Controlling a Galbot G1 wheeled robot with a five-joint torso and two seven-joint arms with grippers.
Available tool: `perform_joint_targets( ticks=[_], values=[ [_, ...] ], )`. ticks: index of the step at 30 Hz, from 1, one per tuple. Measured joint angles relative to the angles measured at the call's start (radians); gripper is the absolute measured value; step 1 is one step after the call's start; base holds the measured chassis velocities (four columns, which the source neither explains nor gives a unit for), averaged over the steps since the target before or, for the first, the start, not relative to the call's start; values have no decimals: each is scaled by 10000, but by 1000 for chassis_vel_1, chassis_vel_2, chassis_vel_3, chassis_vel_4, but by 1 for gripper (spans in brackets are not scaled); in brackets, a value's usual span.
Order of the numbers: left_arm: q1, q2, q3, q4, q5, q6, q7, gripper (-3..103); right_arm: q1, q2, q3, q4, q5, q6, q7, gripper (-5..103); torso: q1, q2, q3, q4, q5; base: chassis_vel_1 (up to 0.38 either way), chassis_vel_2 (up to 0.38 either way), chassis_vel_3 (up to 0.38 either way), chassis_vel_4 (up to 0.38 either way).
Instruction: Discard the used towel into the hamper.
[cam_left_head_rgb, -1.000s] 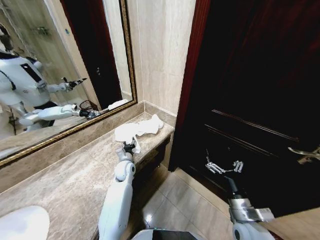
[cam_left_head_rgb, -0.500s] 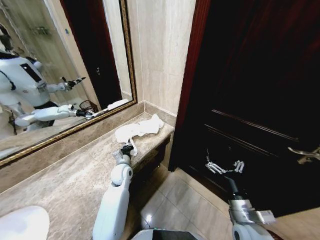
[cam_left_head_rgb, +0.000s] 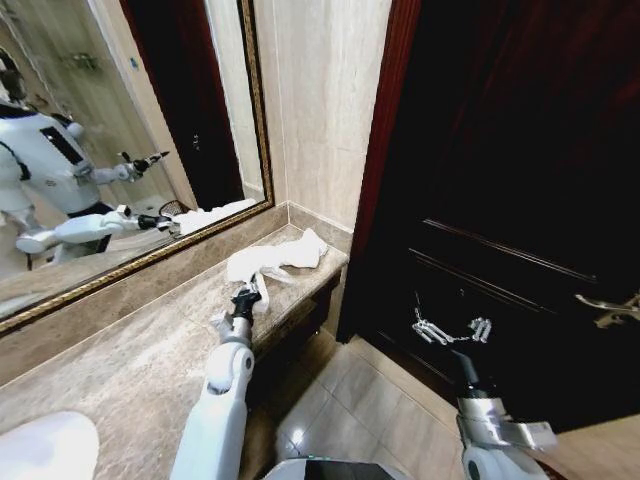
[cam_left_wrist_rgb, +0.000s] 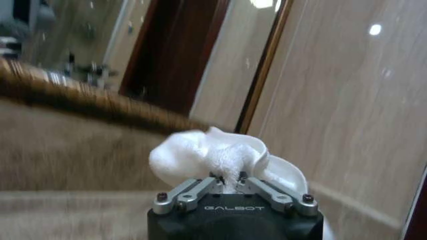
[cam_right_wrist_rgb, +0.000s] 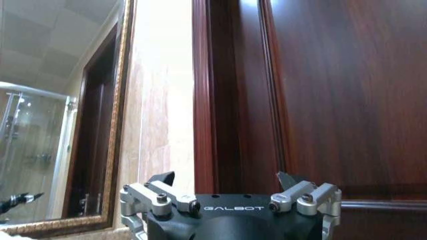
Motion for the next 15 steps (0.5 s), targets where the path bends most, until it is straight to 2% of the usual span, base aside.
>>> perform_joint_targets(
  ticks=[2,4,6,15],
  values=[
    [443,-58,-313,-959,41,-9,236,6,45,2,-76,-6,88,-4,183,100,0,0,0,2,1,0,0,0,0],
    [600,-58,-379,-1226,12,16,315,6,47,2,-96,-17,122,3,183,100,0,0,0,-3,0,0,0,0,0],
    [1529,-94,-565,-2262,-24,83,581,6,44,5,-179,-66,191,94,139,100,0,0,-1,1,2,0,0,0,0],
    [3309,-366,-431,-4003,558,-67,825,6,139,6,-306,12,360,163,138,100,-1,1,-1,-1,1,0,0,0,0]
  ],
)
